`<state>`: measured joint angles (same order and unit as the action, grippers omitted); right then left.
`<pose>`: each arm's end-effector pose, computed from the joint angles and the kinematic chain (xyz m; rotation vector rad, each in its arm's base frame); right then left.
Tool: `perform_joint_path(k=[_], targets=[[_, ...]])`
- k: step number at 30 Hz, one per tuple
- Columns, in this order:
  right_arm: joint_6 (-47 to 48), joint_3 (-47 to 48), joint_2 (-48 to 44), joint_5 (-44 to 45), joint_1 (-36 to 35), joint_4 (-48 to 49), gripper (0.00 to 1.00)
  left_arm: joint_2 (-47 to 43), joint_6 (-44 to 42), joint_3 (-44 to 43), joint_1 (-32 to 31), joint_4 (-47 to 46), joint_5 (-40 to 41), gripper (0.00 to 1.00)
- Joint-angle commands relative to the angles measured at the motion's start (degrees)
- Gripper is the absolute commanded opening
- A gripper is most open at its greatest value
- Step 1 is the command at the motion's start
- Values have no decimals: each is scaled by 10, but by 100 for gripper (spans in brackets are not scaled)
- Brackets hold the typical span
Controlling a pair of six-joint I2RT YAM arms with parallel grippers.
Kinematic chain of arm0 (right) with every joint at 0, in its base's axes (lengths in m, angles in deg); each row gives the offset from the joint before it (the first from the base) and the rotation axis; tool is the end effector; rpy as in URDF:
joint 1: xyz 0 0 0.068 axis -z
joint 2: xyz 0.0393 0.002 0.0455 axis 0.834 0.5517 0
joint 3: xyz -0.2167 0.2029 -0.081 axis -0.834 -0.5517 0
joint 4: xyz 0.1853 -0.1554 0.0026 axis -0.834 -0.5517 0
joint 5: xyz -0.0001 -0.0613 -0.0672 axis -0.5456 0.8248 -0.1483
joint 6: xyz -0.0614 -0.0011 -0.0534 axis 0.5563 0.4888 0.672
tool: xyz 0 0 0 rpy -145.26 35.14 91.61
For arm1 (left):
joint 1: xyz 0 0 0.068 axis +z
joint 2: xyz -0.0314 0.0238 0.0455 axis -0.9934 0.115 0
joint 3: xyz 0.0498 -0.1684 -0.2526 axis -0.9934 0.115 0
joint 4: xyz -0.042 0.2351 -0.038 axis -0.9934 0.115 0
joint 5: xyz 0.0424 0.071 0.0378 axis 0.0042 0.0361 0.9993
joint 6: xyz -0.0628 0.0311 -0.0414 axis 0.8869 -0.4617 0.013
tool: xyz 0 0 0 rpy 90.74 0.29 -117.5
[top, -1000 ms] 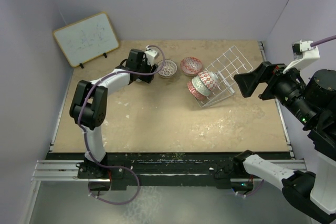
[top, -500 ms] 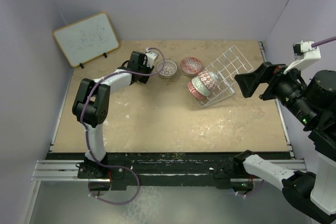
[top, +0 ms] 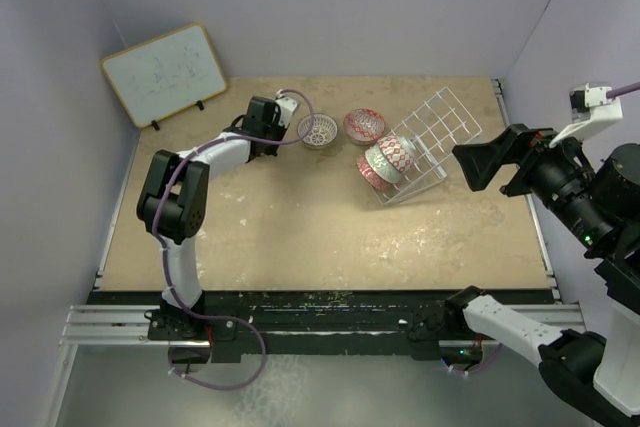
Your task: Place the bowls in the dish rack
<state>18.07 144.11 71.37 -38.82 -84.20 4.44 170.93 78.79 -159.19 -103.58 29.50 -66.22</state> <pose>0.0586 0.0191 0.5727 0.0215 1.6718 0.5315 0.4339 -0.1558 0.2055 0.5611 2.2574 -0.0399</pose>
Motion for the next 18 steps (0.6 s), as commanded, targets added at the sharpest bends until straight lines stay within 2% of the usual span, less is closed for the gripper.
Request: perform_joint_path(k=[1, 6, 9, 14, 18], targets=[[5, 10, -7, 17, 1, 13, 100, -30, 15, 11, -6, 4, -11, 0], [1, 12, -9, 16, 1, 10, 100, -82, 51, 12, -14, 30, -18, 0], [-2, 14, -9, 15, 1, 10, 100, -156, 103, 23, -16, 37, -59, 0], [-6, 20, -8, 13, 1, 10, 100, -280, 222, 67, -15, -46, -182, 0], [-9, 26, -9, 7, 1, 9, 100, -338, 285, 81, -15, -70, -217, 0]])
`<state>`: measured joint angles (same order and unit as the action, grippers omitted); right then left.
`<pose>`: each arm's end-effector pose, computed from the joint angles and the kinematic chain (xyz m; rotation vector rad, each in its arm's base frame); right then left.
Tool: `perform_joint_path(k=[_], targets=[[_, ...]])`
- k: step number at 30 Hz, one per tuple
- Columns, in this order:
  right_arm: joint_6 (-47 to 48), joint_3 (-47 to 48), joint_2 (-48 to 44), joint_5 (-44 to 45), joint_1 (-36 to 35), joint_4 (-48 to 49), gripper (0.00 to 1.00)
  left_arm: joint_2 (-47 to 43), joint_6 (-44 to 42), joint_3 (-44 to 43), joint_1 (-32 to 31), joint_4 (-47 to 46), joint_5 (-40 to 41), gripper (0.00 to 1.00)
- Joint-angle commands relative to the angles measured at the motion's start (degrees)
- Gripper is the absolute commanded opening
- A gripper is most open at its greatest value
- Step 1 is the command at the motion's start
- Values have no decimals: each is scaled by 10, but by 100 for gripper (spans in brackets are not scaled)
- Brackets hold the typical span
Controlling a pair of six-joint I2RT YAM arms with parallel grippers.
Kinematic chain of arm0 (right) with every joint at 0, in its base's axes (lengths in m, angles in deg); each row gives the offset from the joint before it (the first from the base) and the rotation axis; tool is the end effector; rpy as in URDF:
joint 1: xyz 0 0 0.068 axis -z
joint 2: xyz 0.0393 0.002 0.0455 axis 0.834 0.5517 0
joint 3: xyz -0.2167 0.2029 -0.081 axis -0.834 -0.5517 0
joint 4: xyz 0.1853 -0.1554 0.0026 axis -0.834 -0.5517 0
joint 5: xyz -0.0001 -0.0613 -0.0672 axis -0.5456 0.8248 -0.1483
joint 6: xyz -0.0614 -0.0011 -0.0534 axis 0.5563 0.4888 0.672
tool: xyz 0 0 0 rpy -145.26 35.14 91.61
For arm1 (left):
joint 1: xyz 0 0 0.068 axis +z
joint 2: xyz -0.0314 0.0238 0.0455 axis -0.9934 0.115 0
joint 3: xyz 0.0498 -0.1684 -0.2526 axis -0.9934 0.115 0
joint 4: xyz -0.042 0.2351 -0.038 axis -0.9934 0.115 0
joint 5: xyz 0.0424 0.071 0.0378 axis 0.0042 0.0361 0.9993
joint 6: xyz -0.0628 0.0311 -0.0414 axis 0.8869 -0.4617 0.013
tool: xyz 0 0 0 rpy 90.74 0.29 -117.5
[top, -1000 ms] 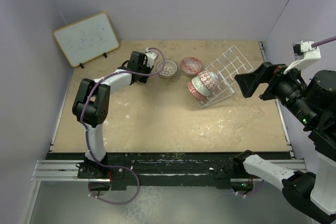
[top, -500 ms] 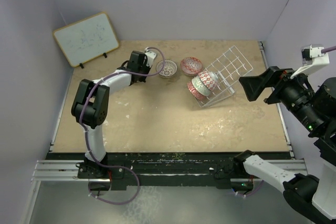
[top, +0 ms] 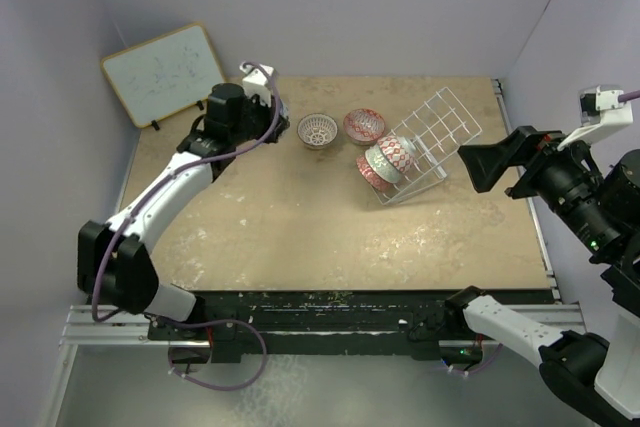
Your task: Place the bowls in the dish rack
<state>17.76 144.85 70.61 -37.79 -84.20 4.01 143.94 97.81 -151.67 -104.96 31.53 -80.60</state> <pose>0.0511 0.0137 0.5748 0.0419 1.6518 0.5274 0.3319 -0.1464 0.3434 0.3348 2.0294 -0.5491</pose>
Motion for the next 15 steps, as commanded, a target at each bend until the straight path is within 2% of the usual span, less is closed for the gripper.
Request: perform_joint_path(k=[1, 4, 6, 8, 12, 15], targets=[[-6, 19, -1, -4, 1, 12, 100, -84, 112, 14, -2, -100, -79, 0], [-6, 20, -2, -4, 1, 10, 100, -126, 189, 51, -2, -174, -122, 0], [-7, 21, -1, -8, 1, 13, 100, -144, 274, 78, -5, -246, -152, 0], [-9, 23, 1, -16, 1, 16, 100, -151, 360, 122, -12, -354, -171, 0], [-10, 39, 8, -24, 1, 10, 100, -132, 490, 178, -53, -573, -152, 0], [-11, 56, 13, -31, 1, 5, 100, -97, 529, 180, -103, -663, -116, 0]])
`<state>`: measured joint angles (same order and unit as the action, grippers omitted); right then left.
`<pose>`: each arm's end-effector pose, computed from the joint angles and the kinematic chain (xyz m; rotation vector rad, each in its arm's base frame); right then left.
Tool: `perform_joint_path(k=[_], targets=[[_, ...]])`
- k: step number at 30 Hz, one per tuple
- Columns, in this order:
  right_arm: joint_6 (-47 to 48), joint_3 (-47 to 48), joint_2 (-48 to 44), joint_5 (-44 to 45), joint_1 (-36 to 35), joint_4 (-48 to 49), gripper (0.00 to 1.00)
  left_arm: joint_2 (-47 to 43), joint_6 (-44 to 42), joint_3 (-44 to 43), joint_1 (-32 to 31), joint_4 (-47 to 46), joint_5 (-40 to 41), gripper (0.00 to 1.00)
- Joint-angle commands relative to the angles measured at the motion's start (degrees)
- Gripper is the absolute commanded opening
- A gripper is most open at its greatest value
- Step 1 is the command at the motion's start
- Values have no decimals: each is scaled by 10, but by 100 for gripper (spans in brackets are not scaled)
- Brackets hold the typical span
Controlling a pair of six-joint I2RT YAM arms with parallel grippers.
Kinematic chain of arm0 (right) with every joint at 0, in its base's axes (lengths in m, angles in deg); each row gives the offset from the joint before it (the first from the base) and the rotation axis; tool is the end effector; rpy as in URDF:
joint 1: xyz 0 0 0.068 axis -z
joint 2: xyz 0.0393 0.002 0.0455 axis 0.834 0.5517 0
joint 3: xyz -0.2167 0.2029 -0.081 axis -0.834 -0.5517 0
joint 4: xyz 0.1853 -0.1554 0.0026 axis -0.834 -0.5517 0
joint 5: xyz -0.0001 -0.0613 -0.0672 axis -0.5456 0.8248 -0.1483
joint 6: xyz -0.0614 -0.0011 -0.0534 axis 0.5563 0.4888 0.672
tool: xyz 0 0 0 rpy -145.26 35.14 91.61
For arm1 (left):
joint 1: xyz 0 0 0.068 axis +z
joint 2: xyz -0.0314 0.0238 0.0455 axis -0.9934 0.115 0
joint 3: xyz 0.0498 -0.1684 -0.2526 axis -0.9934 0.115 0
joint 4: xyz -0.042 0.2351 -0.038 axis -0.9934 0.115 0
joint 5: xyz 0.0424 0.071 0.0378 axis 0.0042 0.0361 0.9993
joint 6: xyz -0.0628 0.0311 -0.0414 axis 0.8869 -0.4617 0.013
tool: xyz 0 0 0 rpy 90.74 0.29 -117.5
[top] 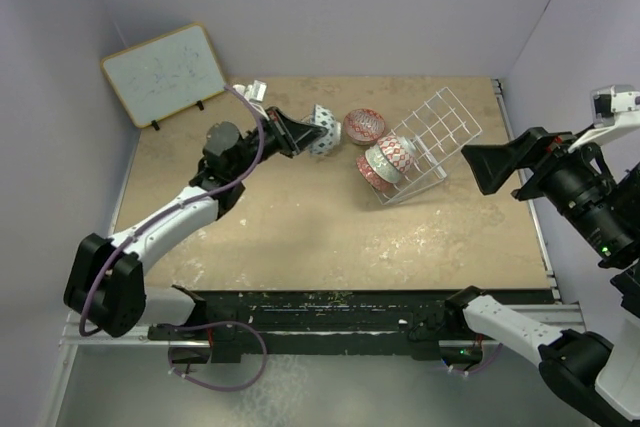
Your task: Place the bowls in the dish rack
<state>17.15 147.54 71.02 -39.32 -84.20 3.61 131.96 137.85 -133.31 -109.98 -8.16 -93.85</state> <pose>0.0443 0.0123 0.5830 0.0328 1.6229 0.5675 0.2610 -0.1638 0.3878 0.0643 1.6138 -1.3764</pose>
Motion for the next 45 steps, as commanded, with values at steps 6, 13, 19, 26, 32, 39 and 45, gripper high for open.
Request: perform_joint_path(k=[6, 13, 19, 26, 32, 39, 45], targets=[[-8, 41, 10, -21, 1, -2, 100, 132, 225, -31, -112, -461, 74, 0], [-9, 51, 10, -20, 1, -11, 100, 264, 285, -108, -169, -564, 149, 0], [-5, 63, 12, -15, 1, -24, 100, 381, 338, -179, -195, -635, 226, 0], [0, 63, 7, -4, 1, -33, 100, 437, 363, -205, -212, -633, 287, 0], [-3, 56, -1, -2, 0, -29, 100, 489, 390, -238, -223, -639, 332, 0], [-4, 48, -8, 2, 0, -31, 100, 516, 392, -251, -225, -636, 353, 0], [-4, 46, -12, 5, -2, -32, 100, 540, 416, -246, -226, -640, 370, 0]])
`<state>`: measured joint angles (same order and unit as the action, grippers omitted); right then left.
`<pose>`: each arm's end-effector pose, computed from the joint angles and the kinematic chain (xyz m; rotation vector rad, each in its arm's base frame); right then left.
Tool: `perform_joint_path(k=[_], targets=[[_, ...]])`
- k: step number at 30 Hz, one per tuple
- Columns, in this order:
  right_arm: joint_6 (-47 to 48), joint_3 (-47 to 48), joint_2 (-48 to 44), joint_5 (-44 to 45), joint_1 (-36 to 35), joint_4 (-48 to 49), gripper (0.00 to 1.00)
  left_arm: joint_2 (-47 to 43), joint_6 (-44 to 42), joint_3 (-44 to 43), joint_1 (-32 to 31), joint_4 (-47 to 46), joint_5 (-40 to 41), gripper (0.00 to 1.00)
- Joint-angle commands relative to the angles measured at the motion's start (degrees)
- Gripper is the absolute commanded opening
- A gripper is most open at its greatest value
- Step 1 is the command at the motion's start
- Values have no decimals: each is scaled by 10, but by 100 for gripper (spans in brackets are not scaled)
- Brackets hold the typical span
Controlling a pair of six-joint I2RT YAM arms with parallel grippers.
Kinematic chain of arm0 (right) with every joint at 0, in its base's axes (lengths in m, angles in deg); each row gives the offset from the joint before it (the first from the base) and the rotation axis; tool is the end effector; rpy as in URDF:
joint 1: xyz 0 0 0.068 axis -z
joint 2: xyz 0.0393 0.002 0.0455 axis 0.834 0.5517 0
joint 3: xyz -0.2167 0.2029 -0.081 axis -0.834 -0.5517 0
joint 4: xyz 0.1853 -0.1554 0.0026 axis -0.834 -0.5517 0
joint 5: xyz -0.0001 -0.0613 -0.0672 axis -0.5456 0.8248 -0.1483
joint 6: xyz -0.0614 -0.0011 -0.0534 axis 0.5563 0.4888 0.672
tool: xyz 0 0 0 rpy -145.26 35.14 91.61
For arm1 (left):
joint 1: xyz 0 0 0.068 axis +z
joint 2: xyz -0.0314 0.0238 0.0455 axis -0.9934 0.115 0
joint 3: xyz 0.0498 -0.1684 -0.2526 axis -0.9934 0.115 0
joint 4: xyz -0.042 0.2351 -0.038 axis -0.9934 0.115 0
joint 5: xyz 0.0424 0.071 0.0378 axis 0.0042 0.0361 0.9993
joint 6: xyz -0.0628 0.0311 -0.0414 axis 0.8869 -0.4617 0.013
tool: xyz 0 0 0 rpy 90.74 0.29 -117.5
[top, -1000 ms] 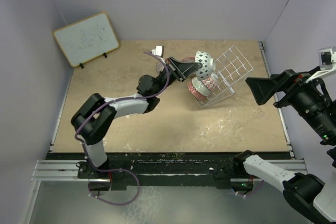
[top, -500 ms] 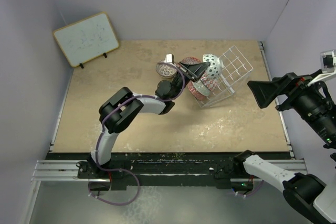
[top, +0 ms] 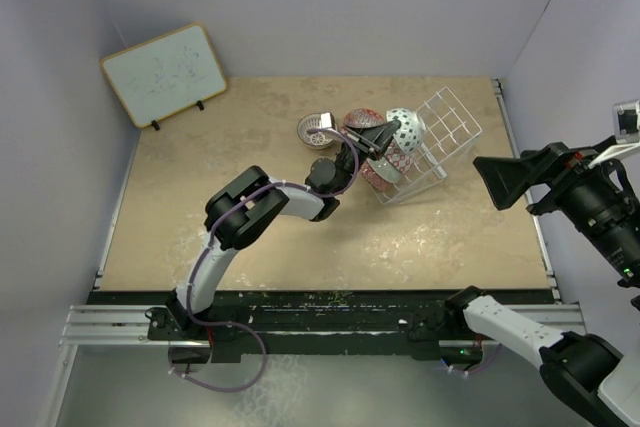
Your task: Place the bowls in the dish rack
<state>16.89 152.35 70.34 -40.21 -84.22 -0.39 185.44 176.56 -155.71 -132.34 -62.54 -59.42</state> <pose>0.0220 0.0018 0.5886 0.0260 1.5990 0.5916 0.3425 -0.3753 0.2766 -0.6132 1.1348 -2.0525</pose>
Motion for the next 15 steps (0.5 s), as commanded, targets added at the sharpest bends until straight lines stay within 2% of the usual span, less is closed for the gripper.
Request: perform_joint_path(k=[1, 15], targets=[[-2, -3, -6, 16, -2, 7, 100, 7, 30, -22, -3, -95, 30, 0], [-8, -9, -14, 33, -13, -1, 100, 65, 63, -70, -6, -96, 44, 0]])
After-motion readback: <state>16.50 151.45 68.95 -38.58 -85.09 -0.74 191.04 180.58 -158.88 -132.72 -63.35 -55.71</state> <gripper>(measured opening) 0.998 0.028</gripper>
